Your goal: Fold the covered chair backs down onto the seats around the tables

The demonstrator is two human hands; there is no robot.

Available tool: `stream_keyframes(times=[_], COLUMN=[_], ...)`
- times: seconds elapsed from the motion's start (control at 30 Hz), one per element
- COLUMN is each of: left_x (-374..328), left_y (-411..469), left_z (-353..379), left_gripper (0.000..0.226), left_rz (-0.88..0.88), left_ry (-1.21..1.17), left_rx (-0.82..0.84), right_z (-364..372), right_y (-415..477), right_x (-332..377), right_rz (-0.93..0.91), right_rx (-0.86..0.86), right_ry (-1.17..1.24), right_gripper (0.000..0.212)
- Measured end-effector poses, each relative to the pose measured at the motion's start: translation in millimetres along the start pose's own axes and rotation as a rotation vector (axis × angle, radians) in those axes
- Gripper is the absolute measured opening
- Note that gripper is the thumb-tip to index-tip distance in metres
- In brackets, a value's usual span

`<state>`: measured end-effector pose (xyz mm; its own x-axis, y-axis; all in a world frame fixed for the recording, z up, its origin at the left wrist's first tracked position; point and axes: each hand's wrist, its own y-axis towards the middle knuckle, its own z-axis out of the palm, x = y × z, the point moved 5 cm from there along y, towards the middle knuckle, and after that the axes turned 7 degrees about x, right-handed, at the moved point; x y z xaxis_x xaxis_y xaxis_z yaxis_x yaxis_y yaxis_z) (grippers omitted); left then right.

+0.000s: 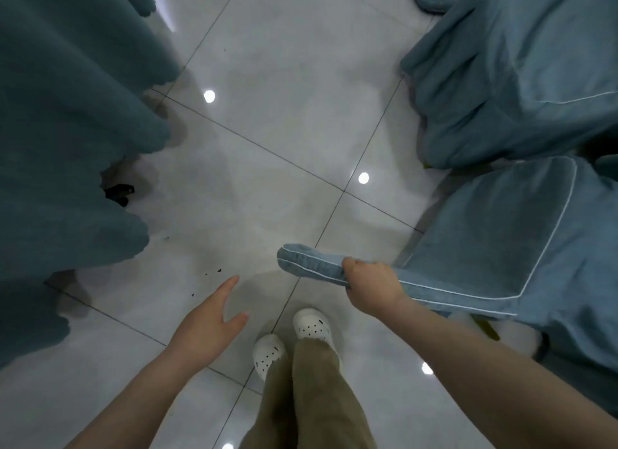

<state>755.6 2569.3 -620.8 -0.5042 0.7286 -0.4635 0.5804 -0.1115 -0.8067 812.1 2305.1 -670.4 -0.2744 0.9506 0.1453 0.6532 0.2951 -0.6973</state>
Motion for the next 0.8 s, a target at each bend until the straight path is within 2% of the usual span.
stream_keyframes(times=[0.23, 0.4, 0.67, 0.8], left_x=[-88.6, -158.1, -287.7, -351.8], left_y=[-28.1, -53.7, -90.3, -104.5], left_z=[-35.8, -62.9, -76.3, -53.7], left_gripper=[0.075, 0.087, 0.096, 0.084], left_rz=[0.121, 0.222, 0.497, 0.658], left_ry=[0.131, 0.212, 0.435, 0.547], left_rx=[-0.056, -0.163, -0.282, -0.269], right_z=[-109.3, -165.2, -216.9, -217.6], right_y=[-77.8, -147.6, -245.3, -298.1], right_x=[-10.1, -28.6, -67.4, -93.3], right_rz=[0.010, 0.037, 0.110, 0.188], right_rx=[-0.209, -0.402, -0.634, -0.727], right_ry=[0.142, 0.239, 0.408, 0.486], right_gripper=[0.014, 0.020, 0.031, 0.030])
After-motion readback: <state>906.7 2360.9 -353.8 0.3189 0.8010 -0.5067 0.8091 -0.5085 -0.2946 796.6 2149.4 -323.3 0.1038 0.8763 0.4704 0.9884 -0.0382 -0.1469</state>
